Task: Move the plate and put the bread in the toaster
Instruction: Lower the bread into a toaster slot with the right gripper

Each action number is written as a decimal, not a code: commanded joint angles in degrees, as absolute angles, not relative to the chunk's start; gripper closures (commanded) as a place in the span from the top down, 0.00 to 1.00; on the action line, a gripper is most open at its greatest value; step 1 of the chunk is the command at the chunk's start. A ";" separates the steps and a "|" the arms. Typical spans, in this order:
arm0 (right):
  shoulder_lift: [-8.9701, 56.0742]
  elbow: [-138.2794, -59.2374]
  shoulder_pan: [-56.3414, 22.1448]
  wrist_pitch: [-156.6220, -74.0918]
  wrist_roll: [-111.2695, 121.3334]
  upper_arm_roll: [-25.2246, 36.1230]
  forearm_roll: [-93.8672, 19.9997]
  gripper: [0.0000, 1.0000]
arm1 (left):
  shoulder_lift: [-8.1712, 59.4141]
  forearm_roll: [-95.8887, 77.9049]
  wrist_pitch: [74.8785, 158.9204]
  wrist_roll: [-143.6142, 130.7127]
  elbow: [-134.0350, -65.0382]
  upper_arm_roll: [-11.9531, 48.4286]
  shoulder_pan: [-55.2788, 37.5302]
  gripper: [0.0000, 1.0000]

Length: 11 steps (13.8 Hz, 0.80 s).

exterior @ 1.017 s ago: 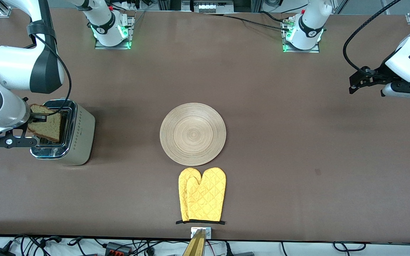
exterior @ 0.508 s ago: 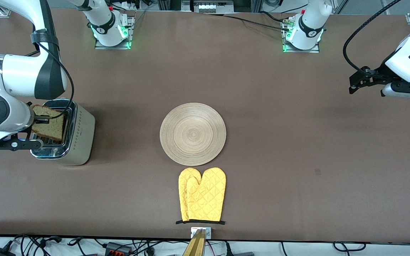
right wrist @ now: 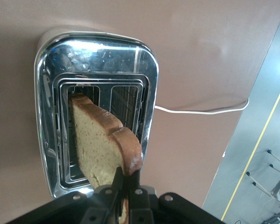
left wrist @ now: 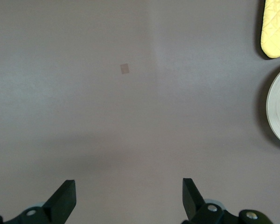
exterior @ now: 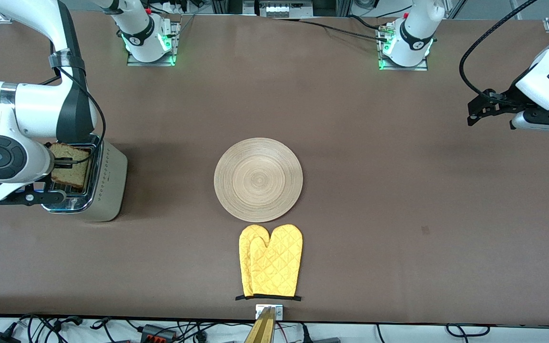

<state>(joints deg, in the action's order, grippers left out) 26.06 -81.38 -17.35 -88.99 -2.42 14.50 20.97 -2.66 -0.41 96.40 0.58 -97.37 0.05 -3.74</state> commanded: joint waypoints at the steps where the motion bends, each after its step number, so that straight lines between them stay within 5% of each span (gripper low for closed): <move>1: 27.41 -81.83 -17.40 -91.22 -2.72 14.41 19.17 0.00 | -3.08 0.09 96.94 0.26 -97.91 -0.18 -4.13 1.00; 3: 29.17 -81.83 -17.23 -92.54 -2.72 14.41 16.80 0.03 | -3.08 0.09 96.94 0.26 -97.91 -0.18 -4.13 1.00; 4: 29.35 -81.74 -17.14 -92.81 -4.03 14.41 16.00 0.72 | -3.08 0.09 96.94 0.26 -97.91 -0.18 -4.13 1.00; 5: 29.27 -81.39 -16.36 -92.99 -6.39 14.41 13.47 1.00 | -3.08 0.09 96.94 0.26 -97.91 -0.18 -4.13 1.00; 11: 25.14 -77.09 -16.70 -92.63 -6.95 14.15 11.87 1.00 | -3.08 0.09 96.94 0.26 -97.91 -0.18 -4.04 1.00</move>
